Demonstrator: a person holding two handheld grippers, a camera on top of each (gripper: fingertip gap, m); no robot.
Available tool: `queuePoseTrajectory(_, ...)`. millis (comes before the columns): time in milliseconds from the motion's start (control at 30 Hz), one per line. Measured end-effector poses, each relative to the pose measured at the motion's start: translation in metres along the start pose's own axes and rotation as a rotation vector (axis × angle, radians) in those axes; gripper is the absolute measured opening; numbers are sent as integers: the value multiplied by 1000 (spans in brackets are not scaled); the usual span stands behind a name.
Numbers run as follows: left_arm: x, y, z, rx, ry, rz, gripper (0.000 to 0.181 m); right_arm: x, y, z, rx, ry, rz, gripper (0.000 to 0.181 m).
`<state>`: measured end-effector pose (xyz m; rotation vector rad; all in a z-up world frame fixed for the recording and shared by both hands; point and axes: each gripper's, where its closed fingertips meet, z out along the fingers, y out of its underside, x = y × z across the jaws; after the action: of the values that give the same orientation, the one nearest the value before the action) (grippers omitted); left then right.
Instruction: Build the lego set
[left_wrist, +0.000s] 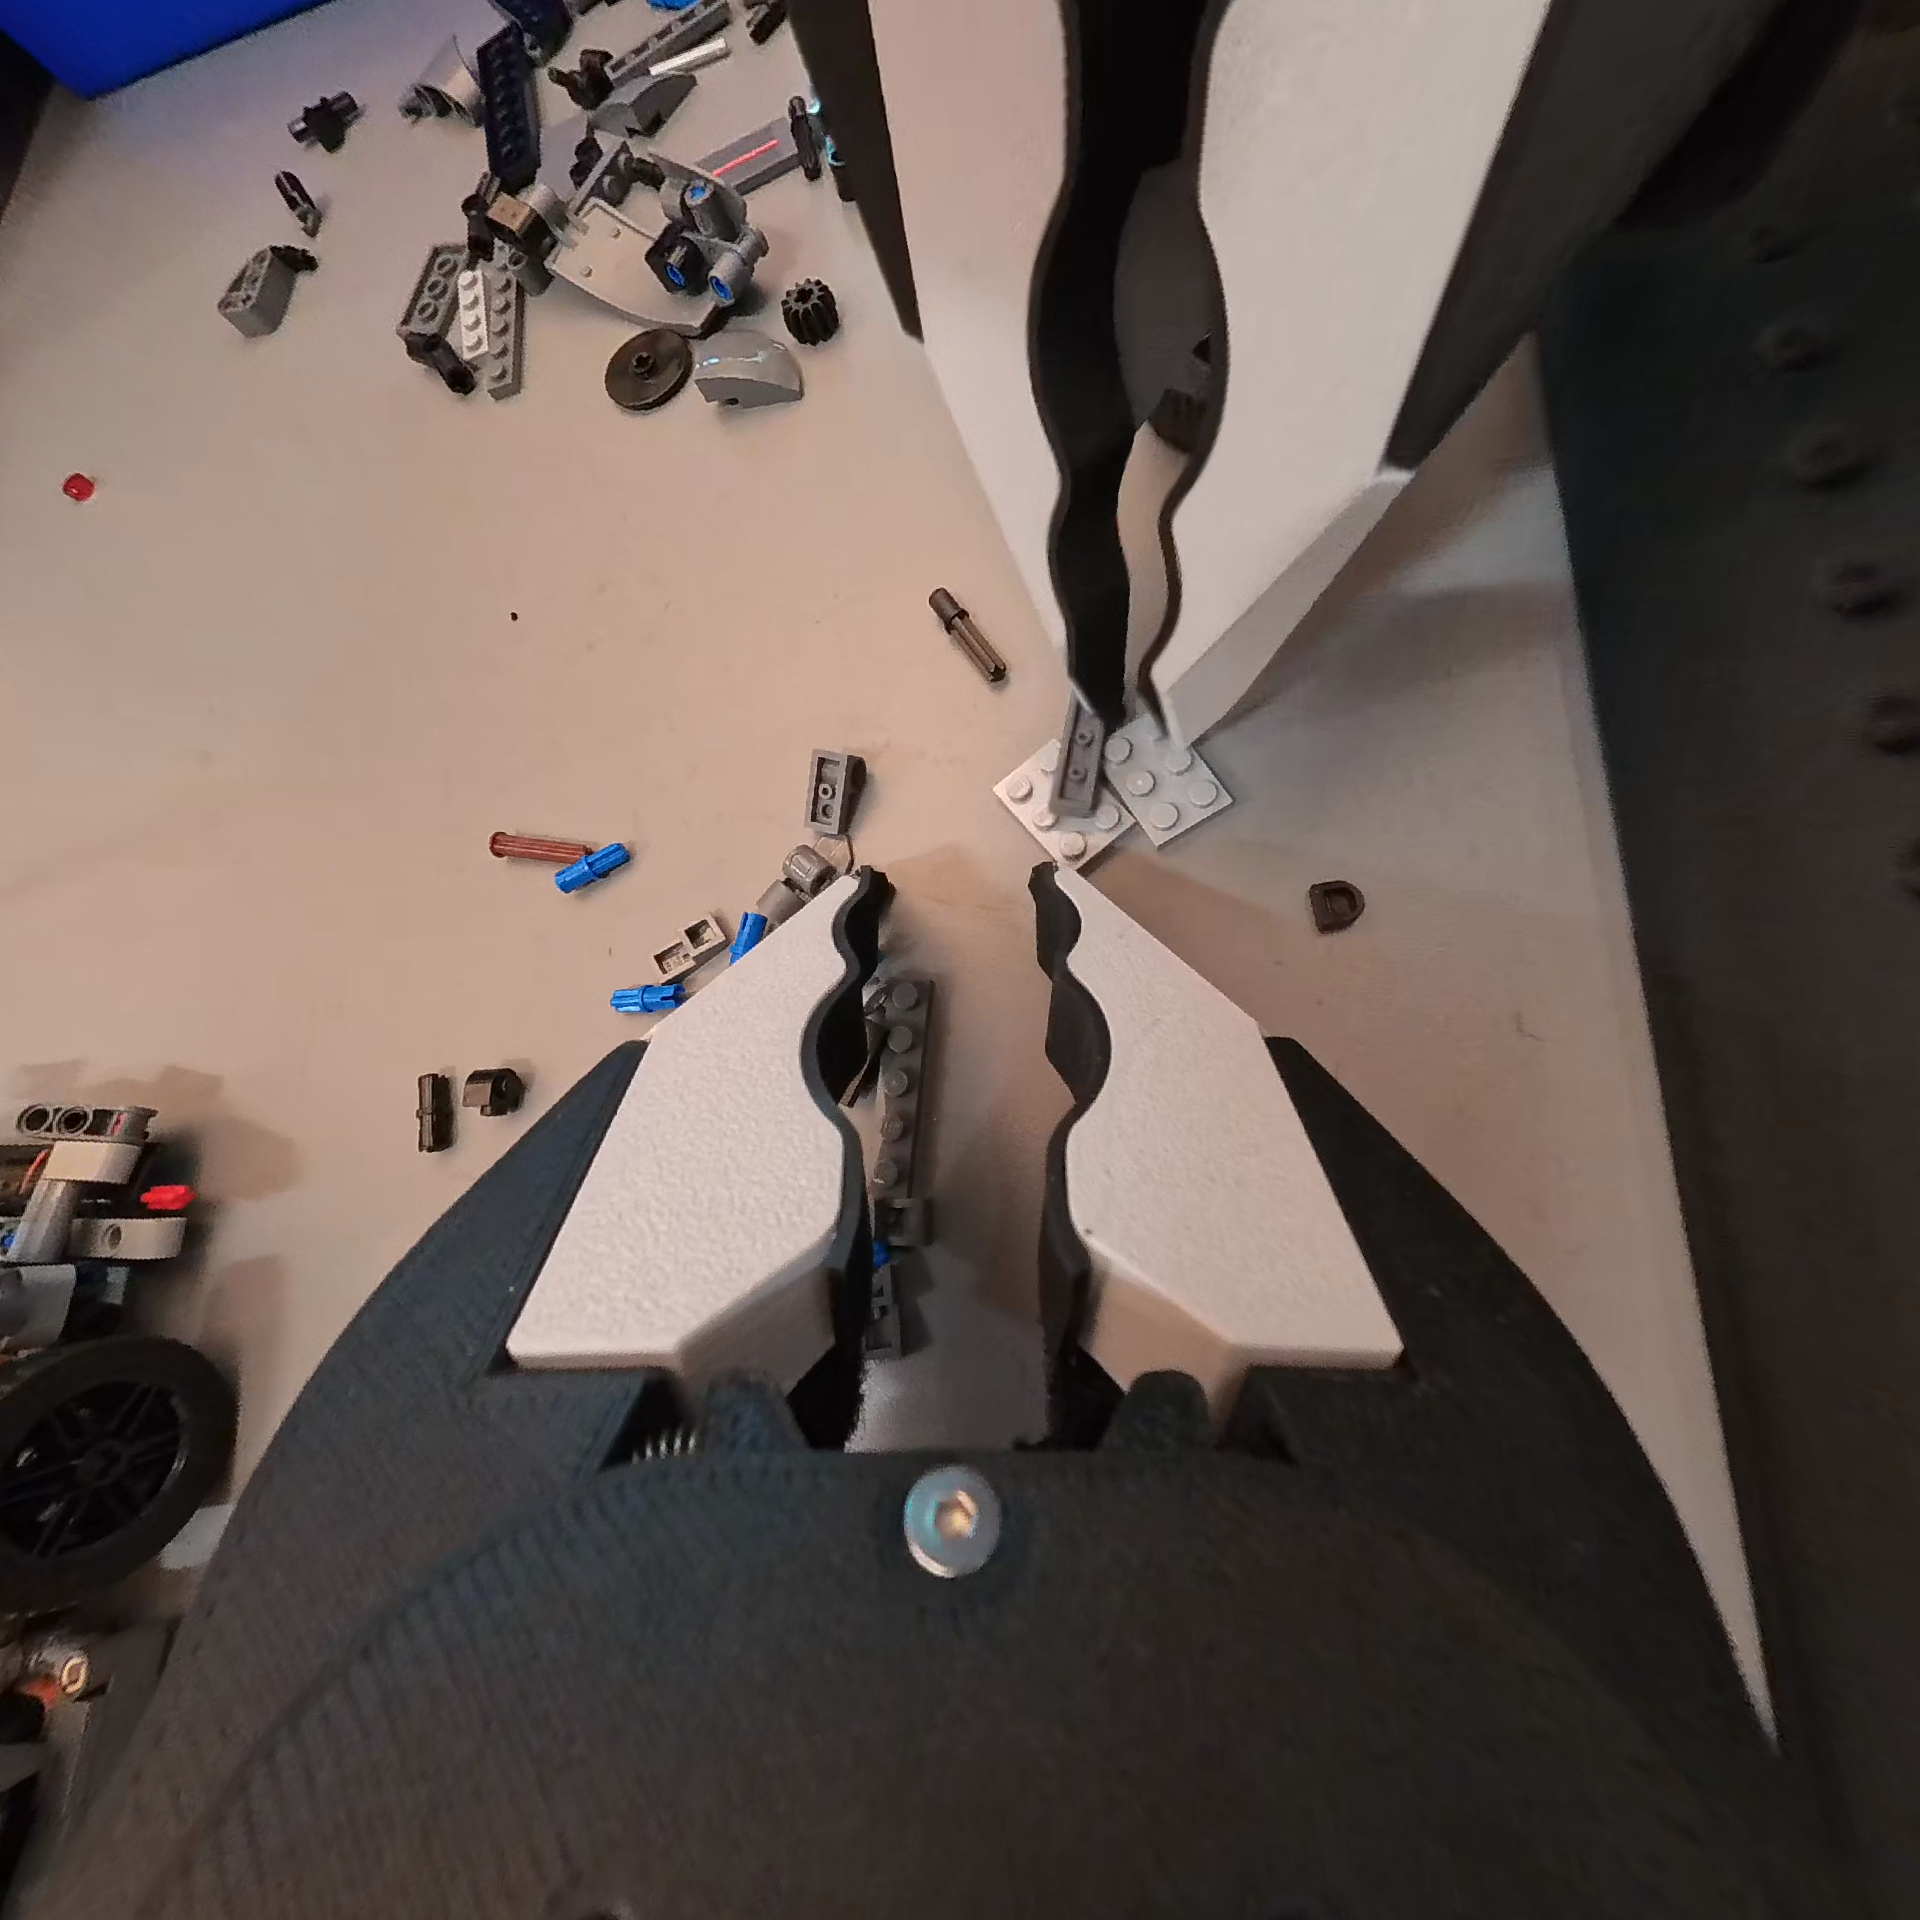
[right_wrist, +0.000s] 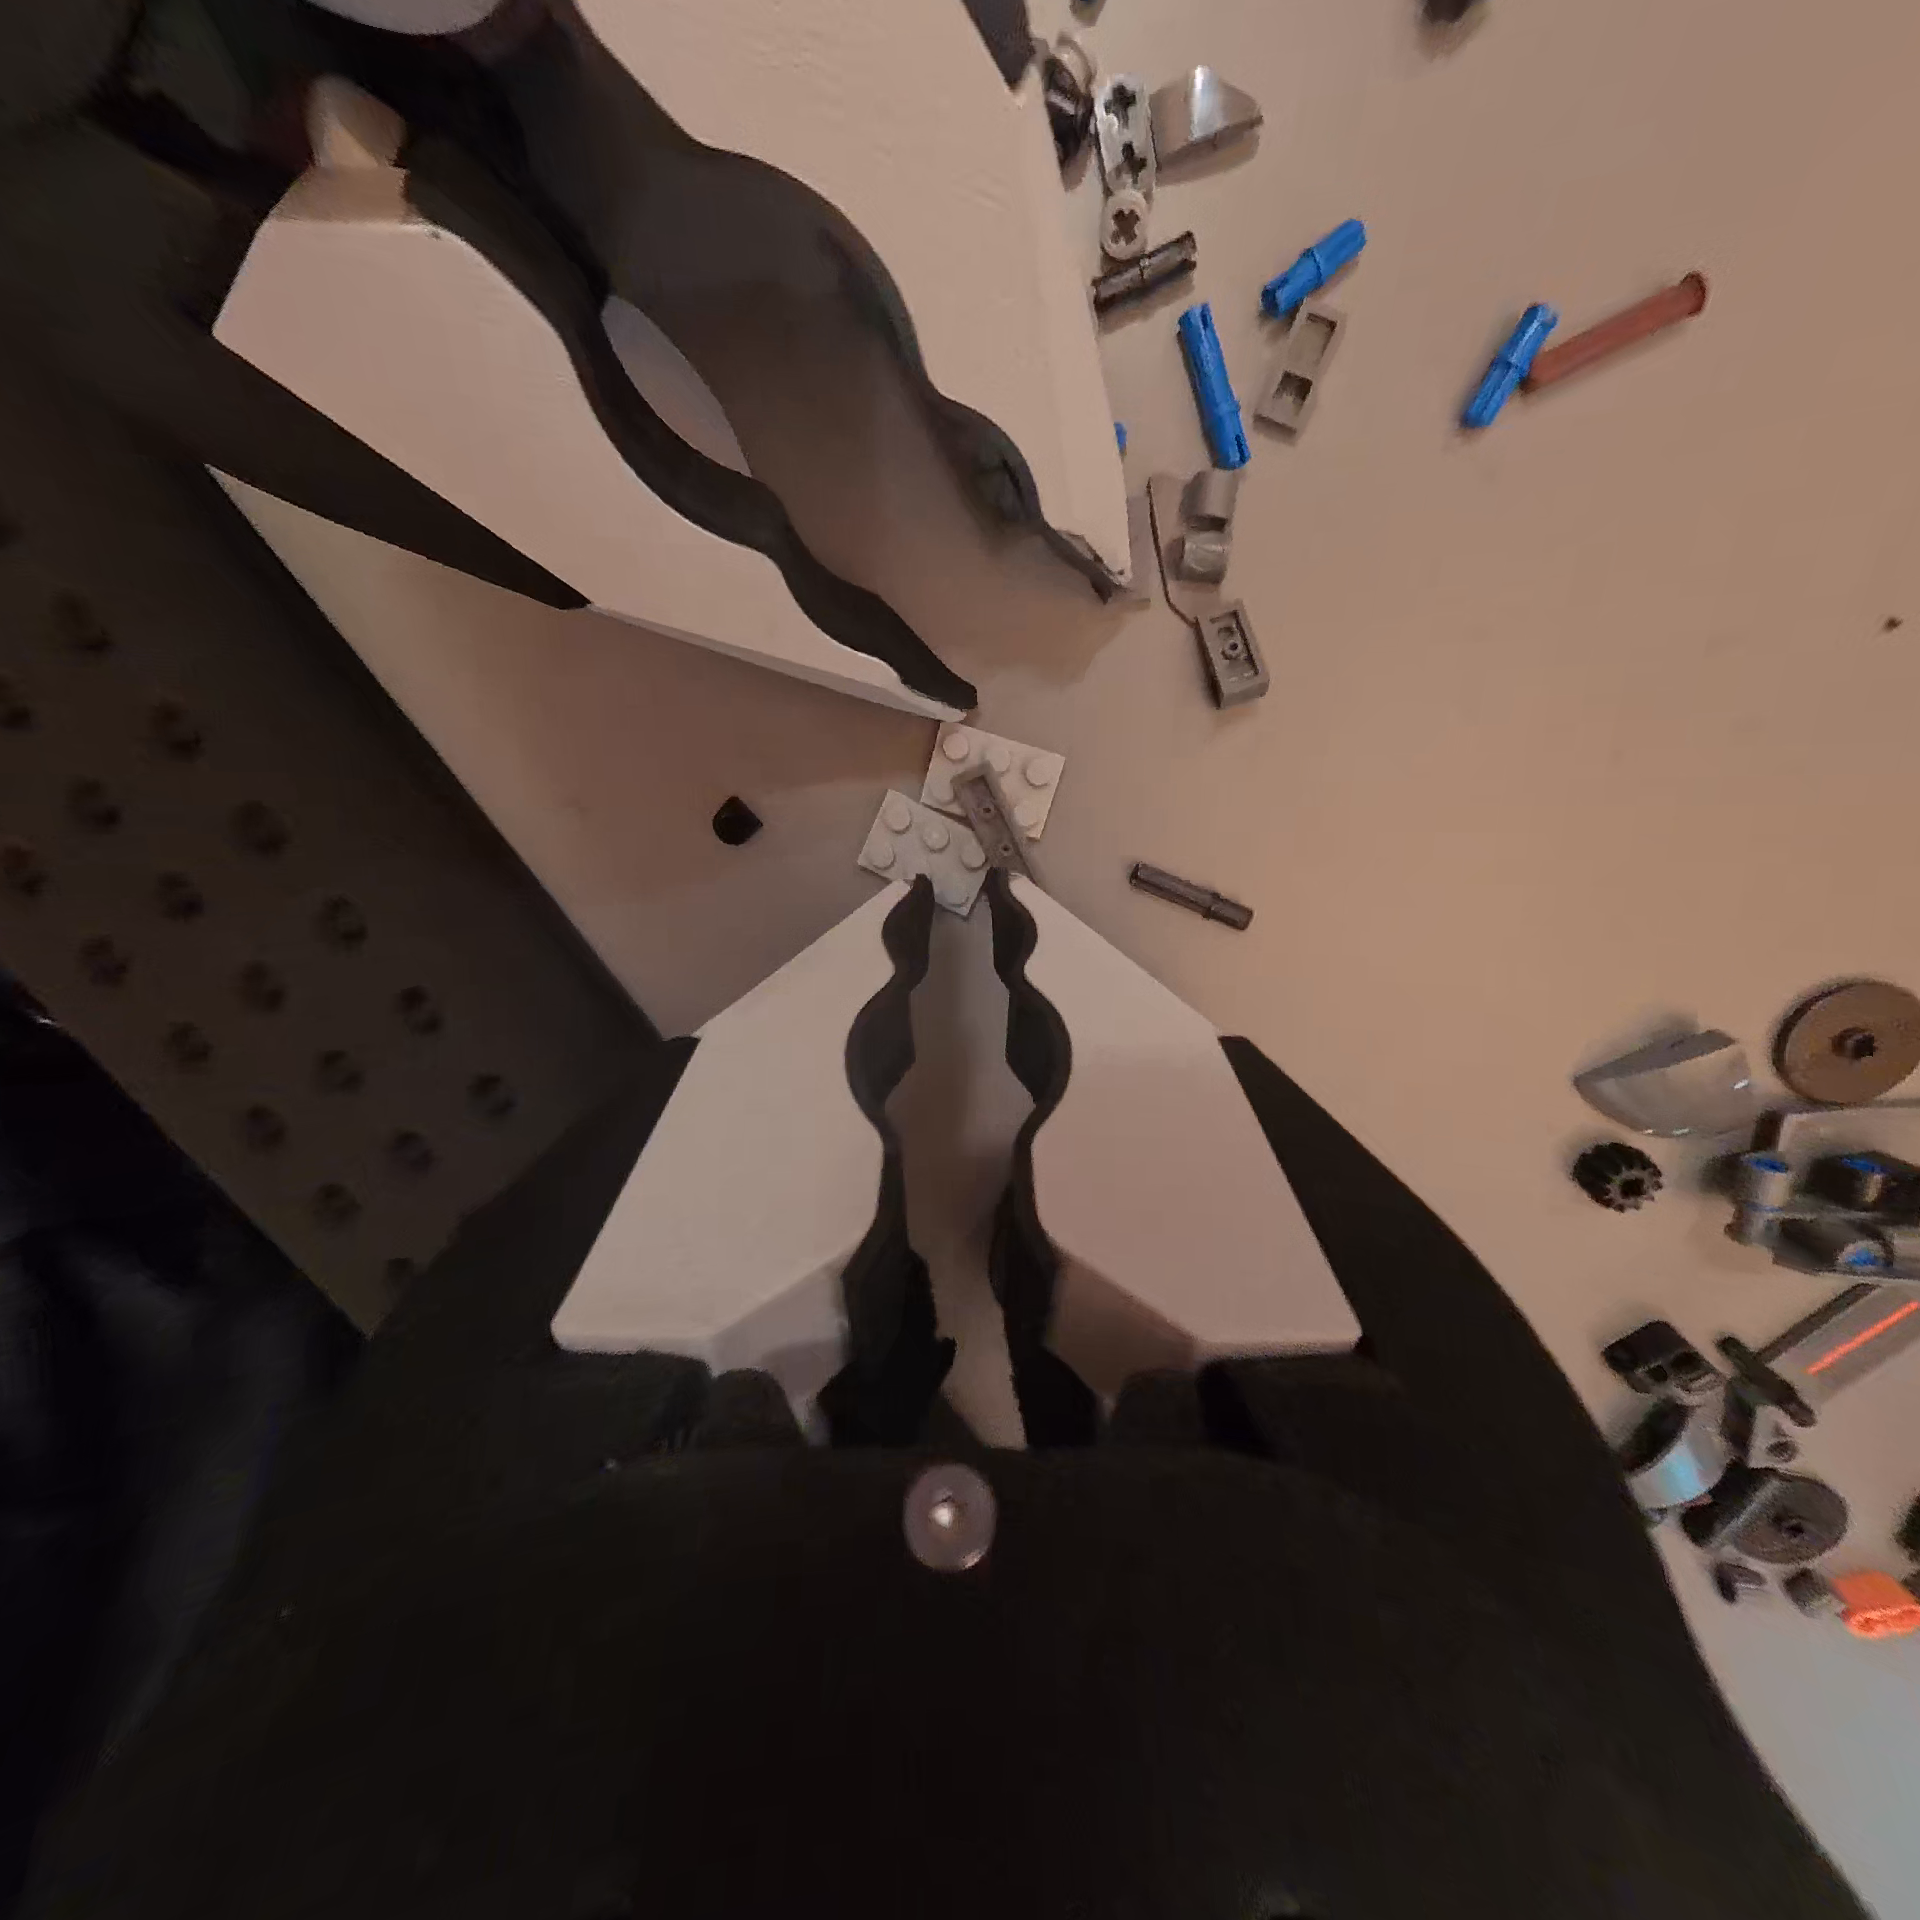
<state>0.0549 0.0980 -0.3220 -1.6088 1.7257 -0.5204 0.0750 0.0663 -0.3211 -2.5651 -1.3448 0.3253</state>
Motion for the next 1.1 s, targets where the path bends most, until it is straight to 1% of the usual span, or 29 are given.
queuePoseTrajectory(67, 0, 0, 0, 0, 0, 0, 27, 2, -3, 0, 14, 22, -15, 4)
queuePoseTrajectory(233, 0, 0, 0, 1, 2, 3, 27, 4, -8, -4, 41, 25, -20, 8)
queuePoseTrajectory(367, 1, 0, 0, 2, 5, 3, 27, 3, -7, 1, 22, 23, -45, 9)
queuePoseTrajectory(467, 1, 0, 0, 3, 4, 4, 27, 5, -9, 2, 34, 49, -72, 5)
queuePoseTrajectory(533, 1, 0, 0, 3, 5, 4, 27, 4, -11, 3, 43, 39, -74, 3)
queuePoseTrajectory(833, 1, 0, 0, 4, 4, 11, 27, 7, -15, -2, 71, 63, -122, 0)
queuePoseTrajectory(900, 1, 0, 0, 4, 6, 9, 27, 8, -15, -1, 64, 48, -112, 14)
queuePoseTrajectory(1000, 1, 0, 0, 4, 5, 10, 27, 11, -13, 3, 46, 60, -134, 15)
queuePoseTrajectory(1033, 1, 0, 0, 5, 6, 9, 27, 10, -12, 4, 40, 58, -140, 14)
queuePoseTrajectory(1100, 1, 0, 0, 5, 6, 8, 27, 10, -12, 6, 42, 56, -143, 6)
